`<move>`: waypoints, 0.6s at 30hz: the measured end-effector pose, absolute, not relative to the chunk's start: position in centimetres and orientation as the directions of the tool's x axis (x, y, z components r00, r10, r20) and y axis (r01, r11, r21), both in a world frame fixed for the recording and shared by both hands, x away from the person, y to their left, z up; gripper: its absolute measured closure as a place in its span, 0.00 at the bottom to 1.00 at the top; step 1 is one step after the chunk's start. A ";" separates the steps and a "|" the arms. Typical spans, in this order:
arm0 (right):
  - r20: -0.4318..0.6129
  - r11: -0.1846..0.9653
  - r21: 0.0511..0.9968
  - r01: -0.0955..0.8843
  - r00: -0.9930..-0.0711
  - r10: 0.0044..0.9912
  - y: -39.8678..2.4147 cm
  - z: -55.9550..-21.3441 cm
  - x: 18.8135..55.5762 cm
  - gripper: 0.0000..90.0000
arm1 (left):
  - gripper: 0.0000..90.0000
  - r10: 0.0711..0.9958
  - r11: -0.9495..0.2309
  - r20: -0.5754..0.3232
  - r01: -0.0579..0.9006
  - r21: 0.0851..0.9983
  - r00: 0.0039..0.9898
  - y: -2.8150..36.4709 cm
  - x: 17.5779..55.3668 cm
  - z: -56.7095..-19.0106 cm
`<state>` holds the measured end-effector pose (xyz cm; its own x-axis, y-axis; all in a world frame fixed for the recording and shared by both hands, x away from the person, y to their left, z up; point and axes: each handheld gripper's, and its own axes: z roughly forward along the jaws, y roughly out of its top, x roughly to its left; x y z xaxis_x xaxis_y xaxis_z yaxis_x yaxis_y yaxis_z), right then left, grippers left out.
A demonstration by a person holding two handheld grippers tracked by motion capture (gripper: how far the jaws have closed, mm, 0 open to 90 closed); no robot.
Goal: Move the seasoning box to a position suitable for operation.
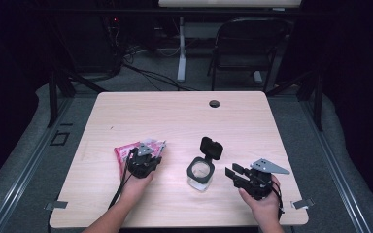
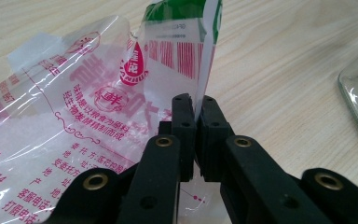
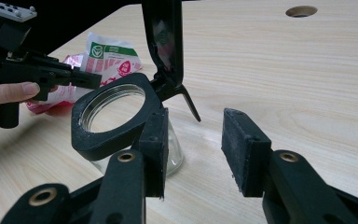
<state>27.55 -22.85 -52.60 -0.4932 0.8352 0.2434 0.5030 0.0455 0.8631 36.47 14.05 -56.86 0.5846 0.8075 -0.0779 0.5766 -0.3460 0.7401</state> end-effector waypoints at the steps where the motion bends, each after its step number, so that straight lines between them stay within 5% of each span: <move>1: 0.243 0.045 0.863 0.503 -0.493 0.835 -22.8 -52.6 27.6 0.68 | 0.98 0.806 -0.343 -0.084 0.578 0.741 0.586 14.1 36.5 -56.9; 18: 0.241 0.049 0.861 0.507 -0.490 0.838 -22.9 -52.7 27.6 0.68 | 1.00 0.805 -0.322 -0.110 0.585 0.745 0.583 14.3 36.6 -56.8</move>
